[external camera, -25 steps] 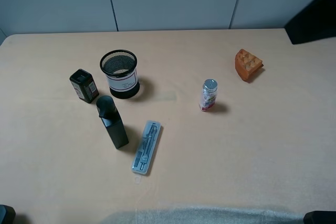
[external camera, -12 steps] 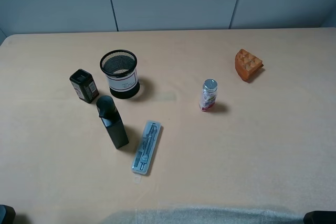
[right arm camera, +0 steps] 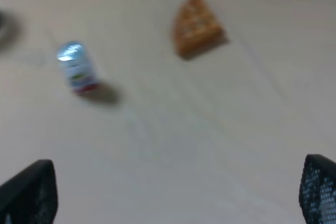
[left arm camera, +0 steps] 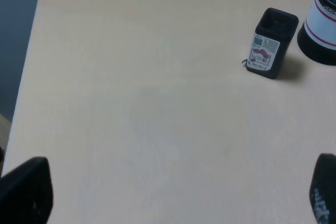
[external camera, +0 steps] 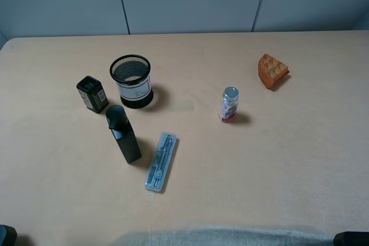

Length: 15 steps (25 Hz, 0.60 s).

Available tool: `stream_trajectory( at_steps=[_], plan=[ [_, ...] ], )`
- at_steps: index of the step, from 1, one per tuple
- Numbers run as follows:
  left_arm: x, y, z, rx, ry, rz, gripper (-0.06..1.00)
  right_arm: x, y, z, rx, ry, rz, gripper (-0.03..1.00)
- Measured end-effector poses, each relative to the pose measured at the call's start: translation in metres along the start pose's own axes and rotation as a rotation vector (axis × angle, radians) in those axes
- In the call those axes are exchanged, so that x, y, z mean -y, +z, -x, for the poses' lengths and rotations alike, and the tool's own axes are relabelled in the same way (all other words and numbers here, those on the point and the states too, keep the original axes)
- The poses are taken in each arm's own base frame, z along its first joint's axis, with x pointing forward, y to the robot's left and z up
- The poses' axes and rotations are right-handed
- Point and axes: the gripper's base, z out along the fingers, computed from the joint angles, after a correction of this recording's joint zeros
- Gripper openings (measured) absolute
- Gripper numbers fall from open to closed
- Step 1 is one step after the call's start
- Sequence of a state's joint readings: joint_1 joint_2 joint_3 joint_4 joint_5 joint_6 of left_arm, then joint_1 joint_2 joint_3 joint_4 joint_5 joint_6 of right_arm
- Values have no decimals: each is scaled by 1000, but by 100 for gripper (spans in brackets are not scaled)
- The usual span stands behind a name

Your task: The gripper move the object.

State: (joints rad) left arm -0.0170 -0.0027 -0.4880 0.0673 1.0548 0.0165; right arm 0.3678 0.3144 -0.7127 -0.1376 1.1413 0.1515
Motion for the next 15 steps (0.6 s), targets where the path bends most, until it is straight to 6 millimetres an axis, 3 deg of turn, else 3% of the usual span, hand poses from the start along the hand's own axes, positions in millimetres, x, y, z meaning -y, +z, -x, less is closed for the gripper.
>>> stream_trajectory(
  at_steps=[8,15],
  plan=[
    [0,0,0,0,0,0,98,2,1,-56,193,136,-152,69],
    [0,0,0,0,0,0,98,-4,3,-59,204,89,-198,69]
  ],
)
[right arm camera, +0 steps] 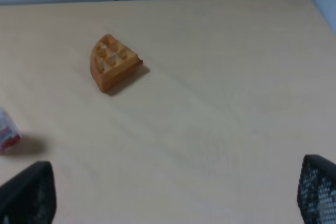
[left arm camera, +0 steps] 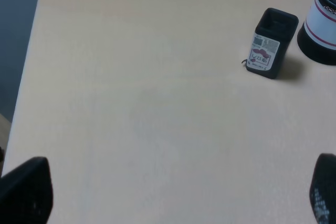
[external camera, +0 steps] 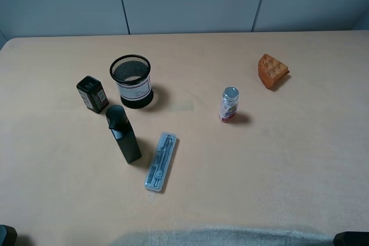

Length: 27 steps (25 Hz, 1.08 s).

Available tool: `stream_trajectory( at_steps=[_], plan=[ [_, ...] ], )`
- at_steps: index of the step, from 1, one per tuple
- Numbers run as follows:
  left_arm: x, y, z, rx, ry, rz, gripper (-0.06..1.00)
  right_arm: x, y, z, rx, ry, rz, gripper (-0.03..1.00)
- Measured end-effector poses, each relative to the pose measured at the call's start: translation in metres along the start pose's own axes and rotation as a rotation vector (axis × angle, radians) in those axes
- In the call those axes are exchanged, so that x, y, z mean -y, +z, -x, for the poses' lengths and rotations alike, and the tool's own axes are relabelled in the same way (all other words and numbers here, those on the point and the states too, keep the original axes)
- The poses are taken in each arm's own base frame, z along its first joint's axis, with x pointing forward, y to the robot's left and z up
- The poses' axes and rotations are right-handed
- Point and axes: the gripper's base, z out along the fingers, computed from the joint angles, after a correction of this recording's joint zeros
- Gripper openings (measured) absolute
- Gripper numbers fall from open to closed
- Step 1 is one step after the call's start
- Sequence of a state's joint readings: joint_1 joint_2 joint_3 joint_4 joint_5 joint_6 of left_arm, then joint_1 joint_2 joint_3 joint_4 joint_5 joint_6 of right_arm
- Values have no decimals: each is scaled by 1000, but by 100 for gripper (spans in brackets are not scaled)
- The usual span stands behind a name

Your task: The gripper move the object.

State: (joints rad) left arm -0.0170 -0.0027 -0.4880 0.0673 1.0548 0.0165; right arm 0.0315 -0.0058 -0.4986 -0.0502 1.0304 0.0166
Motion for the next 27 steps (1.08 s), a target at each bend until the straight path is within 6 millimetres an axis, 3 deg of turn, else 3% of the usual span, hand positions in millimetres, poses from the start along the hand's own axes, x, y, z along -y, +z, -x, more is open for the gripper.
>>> stream_trajectory(
  at_steps=[27],
  plan=[
    [0,0,0,0,0,0,98,-2,0,0,2,-32,20,69]
  ],
)
